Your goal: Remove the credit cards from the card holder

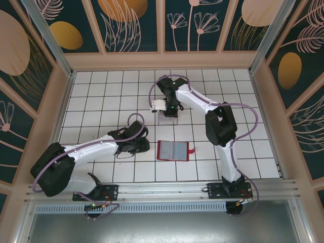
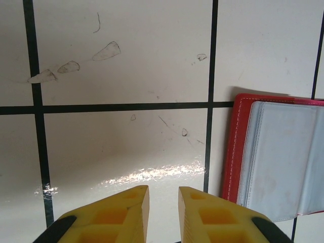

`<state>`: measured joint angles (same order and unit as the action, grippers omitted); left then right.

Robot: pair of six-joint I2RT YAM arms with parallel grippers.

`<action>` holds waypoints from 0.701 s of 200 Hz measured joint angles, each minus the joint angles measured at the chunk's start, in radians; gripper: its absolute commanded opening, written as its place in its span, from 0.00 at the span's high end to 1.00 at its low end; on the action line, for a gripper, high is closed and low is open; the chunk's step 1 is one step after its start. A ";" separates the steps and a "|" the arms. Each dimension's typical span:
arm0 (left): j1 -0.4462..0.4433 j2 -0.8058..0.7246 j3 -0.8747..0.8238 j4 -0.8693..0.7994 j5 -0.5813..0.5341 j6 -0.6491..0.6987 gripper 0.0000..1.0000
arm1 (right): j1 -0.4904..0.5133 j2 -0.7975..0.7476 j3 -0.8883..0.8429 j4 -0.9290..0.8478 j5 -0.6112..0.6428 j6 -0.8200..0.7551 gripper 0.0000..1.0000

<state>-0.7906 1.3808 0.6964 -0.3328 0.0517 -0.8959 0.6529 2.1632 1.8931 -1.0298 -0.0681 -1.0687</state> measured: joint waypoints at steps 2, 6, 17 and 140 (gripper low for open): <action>0.000 0.000 0.000 0.000 0.000 0.000 0.76 | 0.000 0.000 0.000 0.002 0.000 0.000 1.00; 0.000 0.000 0.000 0.000 0.000 0.000 0.76 | 0.000 0.000 0.000 0.005 0.000 0.000 1.00; 0.001 0.000 0.000 0.000 0.002 0.000 0.76 | 0.000 0.000 -0.003 0.011 0.000 0.000 0.99; 0.001 -0.013 -0.018 0.007 0.003 0.000 0.76 | 0.000 0.000 -0.006 0.089 0.053 0.021 0.79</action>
<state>-0.7898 1.3678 0.6785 -0.3256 0.0544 -0.8959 0.6529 2.1632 1.8870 -0.9413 -0.0147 -1.0481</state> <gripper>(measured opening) 0.241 0.202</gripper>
